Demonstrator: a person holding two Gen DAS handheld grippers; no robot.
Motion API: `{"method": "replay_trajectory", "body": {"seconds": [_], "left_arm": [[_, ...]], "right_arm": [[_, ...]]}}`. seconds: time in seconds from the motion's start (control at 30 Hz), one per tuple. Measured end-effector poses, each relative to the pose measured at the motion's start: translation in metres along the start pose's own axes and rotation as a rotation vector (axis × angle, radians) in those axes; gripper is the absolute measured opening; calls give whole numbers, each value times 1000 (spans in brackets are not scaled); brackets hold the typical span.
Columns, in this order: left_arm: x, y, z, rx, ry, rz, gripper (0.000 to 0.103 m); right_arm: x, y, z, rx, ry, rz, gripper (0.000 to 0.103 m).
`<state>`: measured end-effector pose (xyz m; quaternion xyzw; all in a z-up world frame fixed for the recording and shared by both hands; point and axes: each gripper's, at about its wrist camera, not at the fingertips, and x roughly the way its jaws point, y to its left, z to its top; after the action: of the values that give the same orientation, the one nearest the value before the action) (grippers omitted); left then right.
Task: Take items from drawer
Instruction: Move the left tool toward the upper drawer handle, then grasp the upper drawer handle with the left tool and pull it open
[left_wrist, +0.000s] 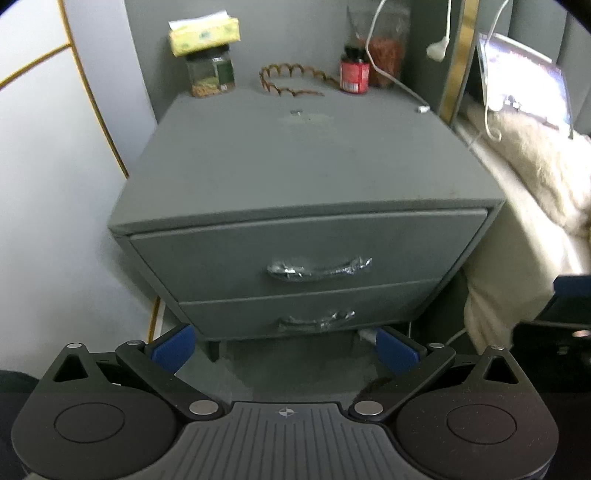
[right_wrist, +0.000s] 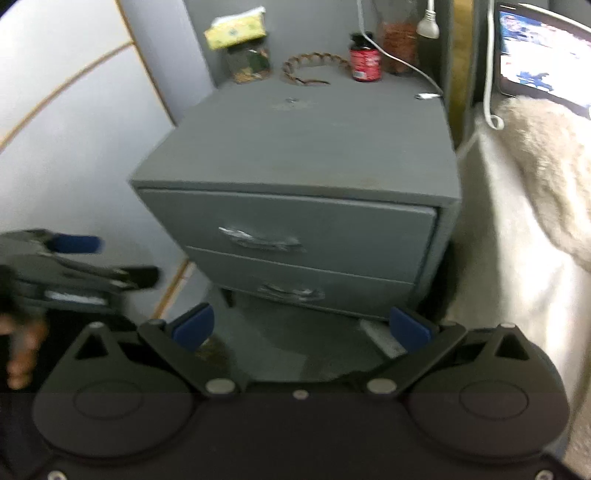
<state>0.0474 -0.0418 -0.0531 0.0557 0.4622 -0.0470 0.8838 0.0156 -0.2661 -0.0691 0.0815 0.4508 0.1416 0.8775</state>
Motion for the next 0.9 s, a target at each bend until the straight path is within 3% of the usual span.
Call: {"method": "replay_trajectory", "body": {"seconds": [0.1, 0.23, 0.37, 0.53, 0.6, 0.73, 0.77, 0.9], "left_arm": [[11, -5, 6, 35, -23, -25, 103], [34, -10, 14, 70, -22, -49, 103], [71, -21, 22, 114, 22, -70, 97], [101, -51, 18, 374, -3, -100, 98], [113, -67, 12, 548, -34, -117, 98], [122, -81, 5, 735, -91, -161, 96], [125, -83, 5, 778, -93, -177, 92], [145, -87, 5, 869, -32, -153, 48]], "right_arm": [[1, -5, 4, -51, 12, -30, 103], [6, -20, 3, 12, 22, 22, 103], [11, -26, 3, 57, 25, 75, 103], [14, -31, 3, 95, 25, 119, 103], [13, -33, 2, 103, 20, 132, 103], [12, -37, 3, 124, 13, 153, 103], [12, -37, 3, 126, 12, 155, 103], [12, -37, 3, 127, 10, 156, 103]]}}
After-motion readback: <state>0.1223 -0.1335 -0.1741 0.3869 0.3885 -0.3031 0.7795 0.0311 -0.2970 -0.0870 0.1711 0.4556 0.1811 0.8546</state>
